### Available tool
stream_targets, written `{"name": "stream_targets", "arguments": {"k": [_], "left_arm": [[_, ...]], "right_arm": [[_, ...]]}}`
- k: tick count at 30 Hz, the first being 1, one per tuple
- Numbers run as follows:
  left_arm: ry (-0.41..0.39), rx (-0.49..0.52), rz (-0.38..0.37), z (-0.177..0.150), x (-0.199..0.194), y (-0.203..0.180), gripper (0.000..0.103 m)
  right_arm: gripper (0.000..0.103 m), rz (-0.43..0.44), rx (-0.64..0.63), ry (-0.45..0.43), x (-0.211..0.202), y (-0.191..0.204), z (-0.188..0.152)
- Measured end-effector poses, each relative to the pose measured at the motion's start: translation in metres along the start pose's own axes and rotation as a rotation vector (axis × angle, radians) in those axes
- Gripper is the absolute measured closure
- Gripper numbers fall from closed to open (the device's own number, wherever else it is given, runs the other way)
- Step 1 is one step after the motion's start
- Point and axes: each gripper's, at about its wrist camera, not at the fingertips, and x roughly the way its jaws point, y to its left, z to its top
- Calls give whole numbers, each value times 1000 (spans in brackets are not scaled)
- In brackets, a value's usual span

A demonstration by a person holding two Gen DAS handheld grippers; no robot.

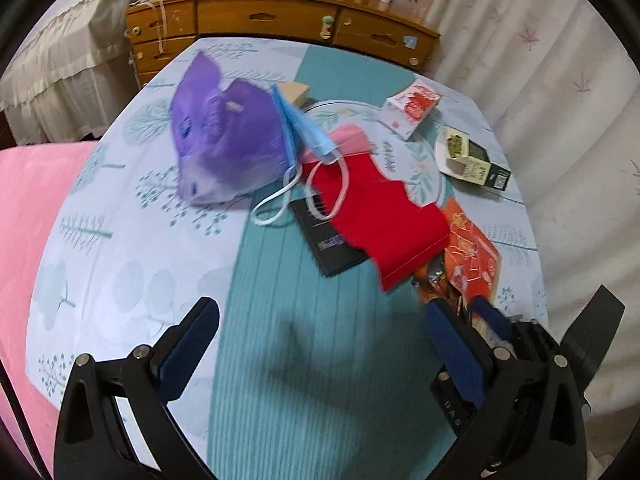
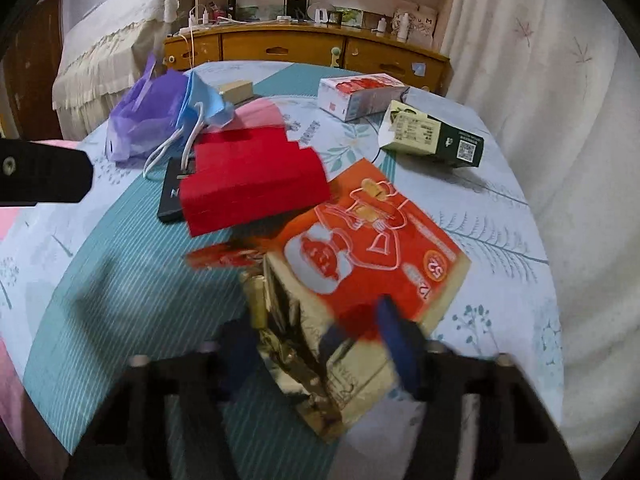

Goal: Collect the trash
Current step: 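Grasp the red paper with the left gripper while the right grasps the orange snack bag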

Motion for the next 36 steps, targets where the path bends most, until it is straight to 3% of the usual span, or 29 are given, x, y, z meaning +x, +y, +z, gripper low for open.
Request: {"name": "stream_targets", "arguments": {"k": [3, 6, 15, 19, 22, 24, 27, 31, 33, 36], "left_arm": [[3, 42, -3, 9, 5, -12, 1], [19, 116, 7, 17, 13, -28, 1], [49, 409, 104, 28, 52, -88, 1], [68, 475, 138, 31, 71, -102, 2], [102, 498, 159, 38, 85, -109, 19], [146, 479, 153, 42, 94, -107, 40], [196, 434, 143, 47, 105, -100, 56], [193, 403, 128, 52, 105, -94, 71], [185, 379, 101, 56, 101, -92, 84], [162, 341, 56, 63, 91, -89, 88]], "right_arm": [[82, 39, 34, 7, -1, -13, 7], [88, 77, 109, 3, -4, -33, 13], [89, 103, 240, -8, -4, -84, 24], [89, 114, 249, 4, 1, -91, 21], [89, 127, 256, 11, 6, -93, 19], [89, 134, 256, 13, 7, -94, 17], [89, 145, 255, 13, 8, -95, 17], [89, 158, 260, 12, 8, -97, 17], [89, 162, 263, 12, 8, -98, 17], [89, 165, 267, 10, 8, -99, 17]]}}
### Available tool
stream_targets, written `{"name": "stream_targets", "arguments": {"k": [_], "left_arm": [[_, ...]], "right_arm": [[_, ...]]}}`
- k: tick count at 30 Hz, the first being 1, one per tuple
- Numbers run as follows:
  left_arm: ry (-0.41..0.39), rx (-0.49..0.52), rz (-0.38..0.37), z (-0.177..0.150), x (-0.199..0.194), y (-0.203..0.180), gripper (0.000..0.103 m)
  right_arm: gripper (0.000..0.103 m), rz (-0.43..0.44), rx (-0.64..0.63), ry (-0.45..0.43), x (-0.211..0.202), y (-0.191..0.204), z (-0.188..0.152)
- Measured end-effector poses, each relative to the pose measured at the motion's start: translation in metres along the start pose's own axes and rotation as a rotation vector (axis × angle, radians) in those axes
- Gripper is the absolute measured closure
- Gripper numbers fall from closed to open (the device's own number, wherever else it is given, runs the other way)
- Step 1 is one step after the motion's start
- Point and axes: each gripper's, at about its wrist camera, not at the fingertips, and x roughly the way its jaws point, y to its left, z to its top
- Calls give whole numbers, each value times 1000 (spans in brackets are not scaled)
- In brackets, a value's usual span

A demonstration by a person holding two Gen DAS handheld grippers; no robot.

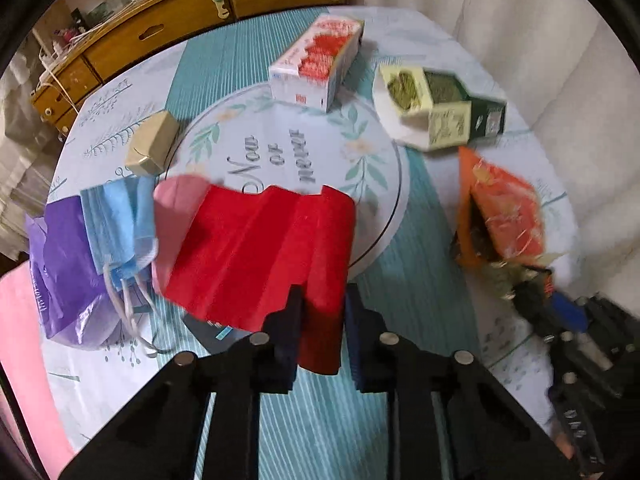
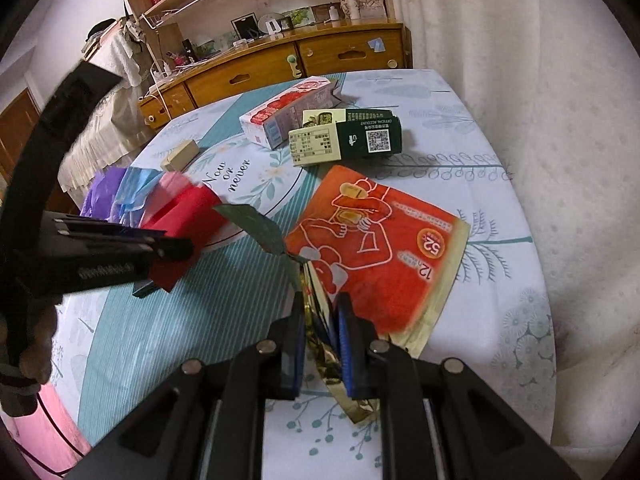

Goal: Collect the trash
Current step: 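Grasp the red paper with the left gripper while the right grasps the orange snack bag, then lower both held items over the bin and open both grippers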

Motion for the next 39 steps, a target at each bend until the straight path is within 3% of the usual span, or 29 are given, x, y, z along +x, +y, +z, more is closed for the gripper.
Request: {"name": "stream_targets", "arguments": {"k": [8, 19, 30, 39], "left_arm": [[-92, -159, -159, 0, -47, 22, 91], [-190, -213, -247, -40, -124, 34, 92], [-238, -151, -287, -120, -197, 52, 92], [-251, -33, -384, -215, -255, 77, 92]], "right_arm": [[89, 7, 15, -26, -10, 0, 0], [93, 41, 26, -88, -49, 19, 2], [97, 34, 17, -176, -127, 77, -22], [97, 6, 57, -270, -214, 159, -89]]}}
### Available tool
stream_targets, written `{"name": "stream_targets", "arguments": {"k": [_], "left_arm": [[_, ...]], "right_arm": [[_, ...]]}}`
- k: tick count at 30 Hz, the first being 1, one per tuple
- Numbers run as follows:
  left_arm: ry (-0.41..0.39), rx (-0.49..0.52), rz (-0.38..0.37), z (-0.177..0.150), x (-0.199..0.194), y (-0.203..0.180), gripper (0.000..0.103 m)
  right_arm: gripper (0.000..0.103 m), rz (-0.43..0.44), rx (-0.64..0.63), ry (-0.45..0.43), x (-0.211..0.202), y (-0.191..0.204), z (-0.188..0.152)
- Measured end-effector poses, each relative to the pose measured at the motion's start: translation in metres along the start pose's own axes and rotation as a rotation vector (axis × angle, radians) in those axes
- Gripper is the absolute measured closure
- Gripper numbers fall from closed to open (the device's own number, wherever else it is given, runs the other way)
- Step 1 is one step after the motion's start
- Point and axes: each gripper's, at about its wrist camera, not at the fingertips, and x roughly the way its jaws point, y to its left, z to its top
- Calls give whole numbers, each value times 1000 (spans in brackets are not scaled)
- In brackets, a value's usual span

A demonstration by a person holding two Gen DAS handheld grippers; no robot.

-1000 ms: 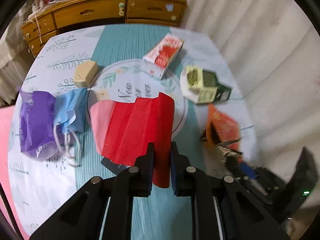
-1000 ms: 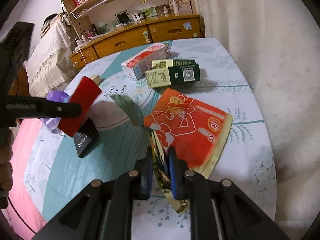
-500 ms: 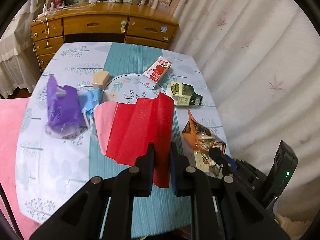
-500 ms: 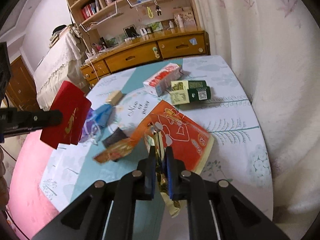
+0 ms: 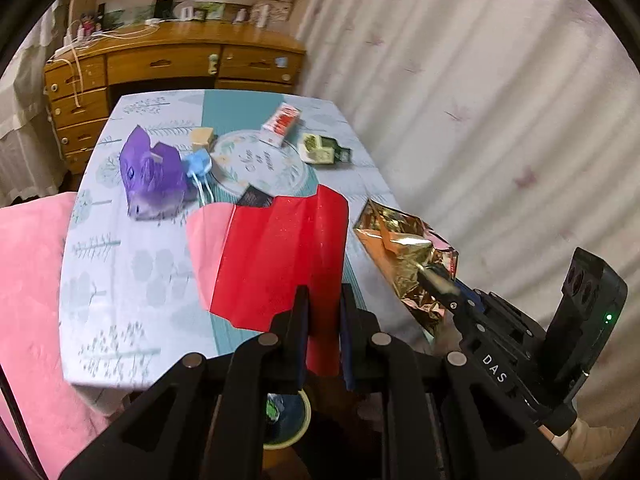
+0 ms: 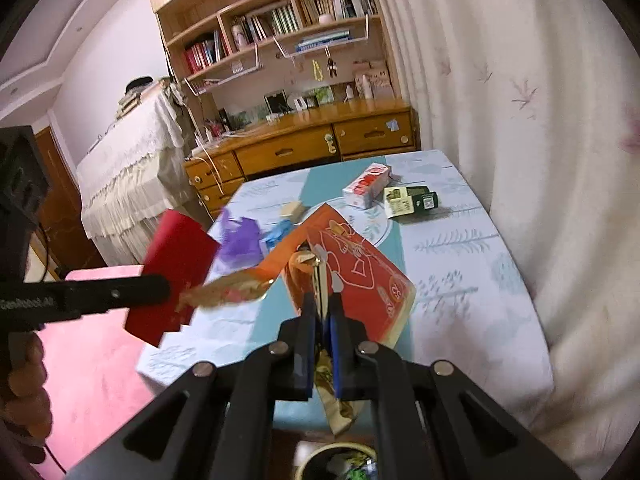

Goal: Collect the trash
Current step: 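Lower both held items over the bin and open both grippers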

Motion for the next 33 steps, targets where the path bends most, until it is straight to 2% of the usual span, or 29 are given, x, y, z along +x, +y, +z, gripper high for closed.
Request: {"name": "stream_targets", "arguments": {"k": [7, 12, 15, 19, 24, 31, 33], "left_arm": [[63, 67, -47, -73, -42, 3, 92], [150, 62, -65, -113, -39, 4, 92], [218, 46, -70, -135, -21, 6, 92], [306, -3, -57, -169, 25, 13, 92], [394, -55, -32, -220, 116, 33, 92], [453, -50, 36, -290, 251, 68, 91], [459, -56, 50, -303, 279, 78, 91]], "right_arm": [[98, -9, 24, -5, -58, 58, -59], [98, -1, 36, 80, -75, 78, -98], [98, -2, 75, 158, -73, 75, -123], [98, -8, 120, 256, -58, 57, -160], [98, -20, 187, 375, 0, 20, -231], [97, -52, 243, 433, 94, -40, -326], [97, -47, 245, 442, 119, -53, -351]]}}
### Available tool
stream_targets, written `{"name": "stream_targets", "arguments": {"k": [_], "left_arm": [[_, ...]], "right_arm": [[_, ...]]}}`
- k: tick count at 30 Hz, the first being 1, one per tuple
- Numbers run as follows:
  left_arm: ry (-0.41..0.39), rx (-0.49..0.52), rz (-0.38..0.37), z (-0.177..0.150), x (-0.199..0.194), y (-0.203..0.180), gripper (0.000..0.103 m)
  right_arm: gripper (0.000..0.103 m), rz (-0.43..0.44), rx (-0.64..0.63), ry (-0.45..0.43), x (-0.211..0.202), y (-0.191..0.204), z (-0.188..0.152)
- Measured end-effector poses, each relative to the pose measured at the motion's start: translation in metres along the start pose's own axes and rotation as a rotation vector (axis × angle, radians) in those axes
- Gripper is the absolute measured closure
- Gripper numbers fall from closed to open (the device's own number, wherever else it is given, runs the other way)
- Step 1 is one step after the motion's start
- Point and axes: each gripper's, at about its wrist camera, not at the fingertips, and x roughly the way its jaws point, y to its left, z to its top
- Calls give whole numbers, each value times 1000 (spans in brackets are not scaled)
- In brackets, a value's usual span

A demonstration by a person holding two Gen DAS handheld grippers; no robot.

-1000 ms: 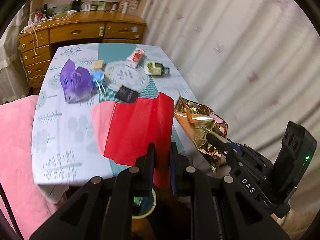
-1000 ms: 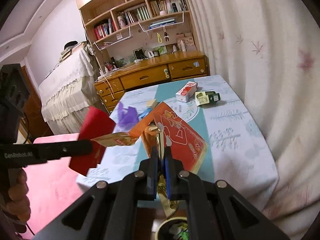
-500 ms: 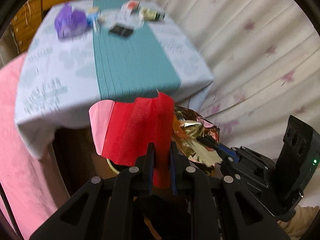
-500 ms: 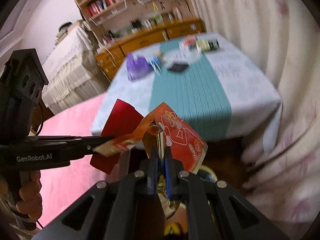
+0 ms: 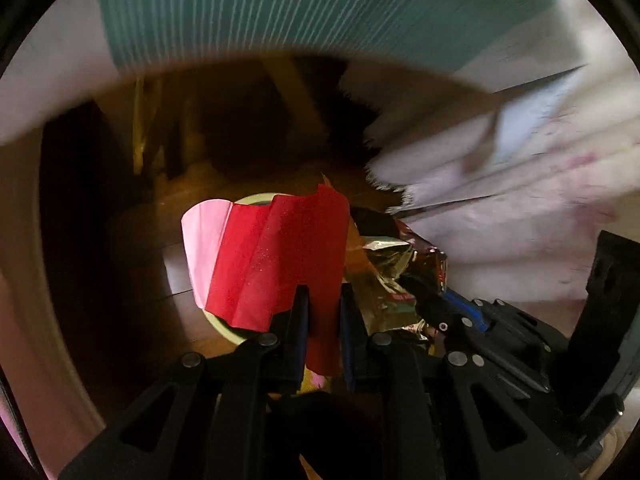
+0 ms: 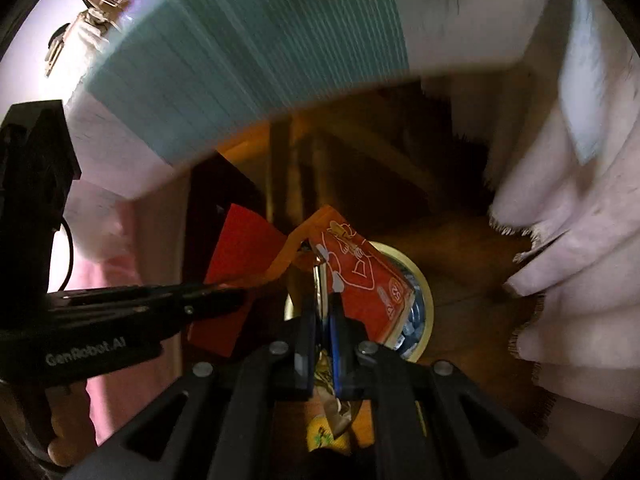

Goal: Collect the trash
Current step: 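Lower both held items over the bin and open both grippers, then raise both grippers back toward the table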

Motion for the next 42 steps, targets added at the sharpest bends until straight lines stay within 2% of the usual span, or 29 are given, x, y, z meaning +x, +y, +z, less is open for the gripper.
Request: {"name": "stream_targets", "arguments": {"k": [4, 7, 10, 11, 12, 13, 14, 15, 20, 27, 31, 37, 42], "left_arm": [[8, -5, 44, 0, 58, 20, 90], [13, -5, 70, -3, 94, 29, 84], [24, -3, 102, -4, 122, 41, 70], [32, -4, 119, -6, 131, 46, 53], [40, -7, 132, -6, 137, 50, 33], [40, -11, 140, -6, 141, 53, 29], [30, -18, 149, -9, 144, 57, 27], [23, -22, 158, -9, 146, 61, 27], [-16, -35, 229, -11, 143, 74, 19], [-58, -53, 291, -8, 118, 74, 19], [-64, -68, 285, -10, 80, 60, 19], [-92, -78, 278, -10, -14, 27, 19], [-143, -79, 283, -3, -106, -3, 19]], "right_arm": [[97, 9, -6, 20, 64, -25, -14], [97, 17, -7, 45, 114, -39, -25], [94, 5, -16, 52, 147, -49, -34], [93, -6, -28, 49, 159, -52, -36], [88, -23, -41, 56, 170, -54, -38], [83, -37, -48, 69, 178, -55, -39], [71, -60, -54, 88, 188, -59, -41], [63, -69, -57, 102, 193, -61, -42], [58, -73, -58, 120, 198, -65, -49], [58, -77, -31, 122, 175, -67, -48], [58, -65, -23, 99, 135, -52, -38], [58, -40, 3, 77, 52, -23, -10], [58, -29, 27, 48, -30, 3, 23]]}}
